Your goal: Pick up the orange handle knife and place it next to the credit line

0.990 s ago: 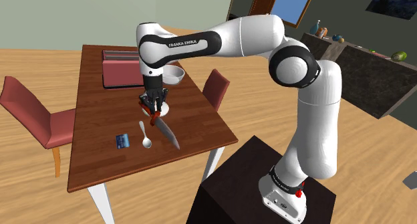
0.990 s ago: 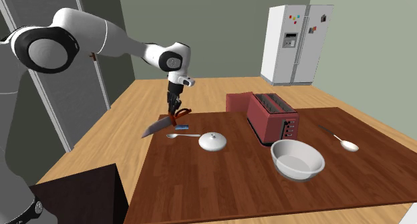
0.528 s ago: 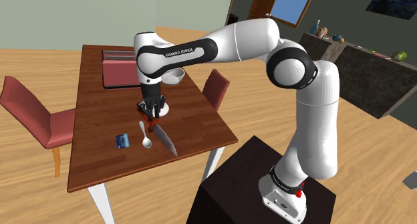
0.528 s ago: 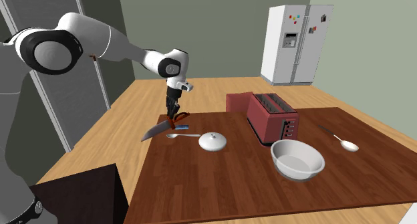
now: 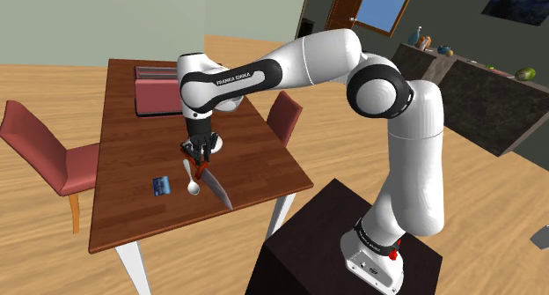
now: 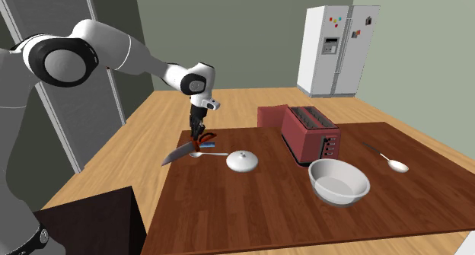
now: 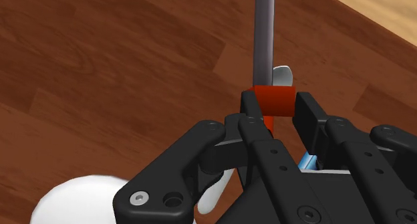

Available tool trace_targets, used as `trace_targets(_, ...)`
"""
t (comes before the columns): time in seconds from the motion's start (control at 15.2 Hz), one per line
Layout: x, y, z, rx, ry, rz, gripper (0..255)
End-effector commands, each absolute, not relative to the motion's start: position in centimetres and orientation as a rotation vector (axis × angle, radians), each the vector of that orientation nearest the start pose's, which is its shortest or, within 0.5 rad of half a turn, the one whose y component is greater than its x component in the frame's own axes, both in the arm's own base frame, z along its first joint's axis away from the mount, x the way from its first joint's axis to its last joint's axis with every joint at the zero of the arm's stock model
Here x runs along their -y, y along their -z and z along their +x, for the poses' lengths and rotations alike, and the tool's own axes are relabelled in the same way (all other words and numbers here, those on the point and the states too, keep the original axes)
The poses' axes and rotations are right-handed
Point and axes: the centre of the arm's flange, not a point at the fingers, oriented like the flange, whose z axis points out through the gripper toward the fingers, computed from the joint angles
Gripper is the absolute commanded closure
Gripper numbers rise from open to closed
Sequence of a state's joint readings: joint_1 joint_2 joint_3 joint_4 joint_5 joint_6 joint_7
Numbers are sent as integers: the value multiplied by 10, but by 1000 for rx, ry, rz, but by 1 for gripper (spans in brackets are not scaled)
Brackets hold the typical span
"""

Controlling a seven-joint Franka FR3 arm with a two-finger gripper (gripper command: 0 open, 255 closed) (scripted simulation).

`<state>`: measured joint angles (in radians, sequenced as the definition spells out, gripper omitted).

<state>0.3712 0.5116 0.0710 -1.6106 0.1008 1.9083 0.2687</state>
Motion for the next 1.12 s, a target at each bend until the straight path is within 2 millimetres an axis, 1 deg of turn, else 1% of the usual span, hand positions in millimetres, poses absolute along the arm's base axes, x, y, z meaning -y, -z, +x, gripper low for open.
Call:
trace_targets(0.0,-284,-315,596,191,-376,-3068,255)
trace_targets(0.2,-284,-315,596,191,-376,-3068,255)
trace_targets(0.26,-284,-315,596,191,-376,-3068,0)
trace_targets(0.59,-284,-315,596,191,-376,-3068,0)
trace_targets(0.79,-283,-354,606,191,-376,-3068,0)
trace_targets(0.86,-283,-364,608,191,-376,-3068,0)
trace_targets(1.06,-283,-364,608,191,-376,-3068,0)
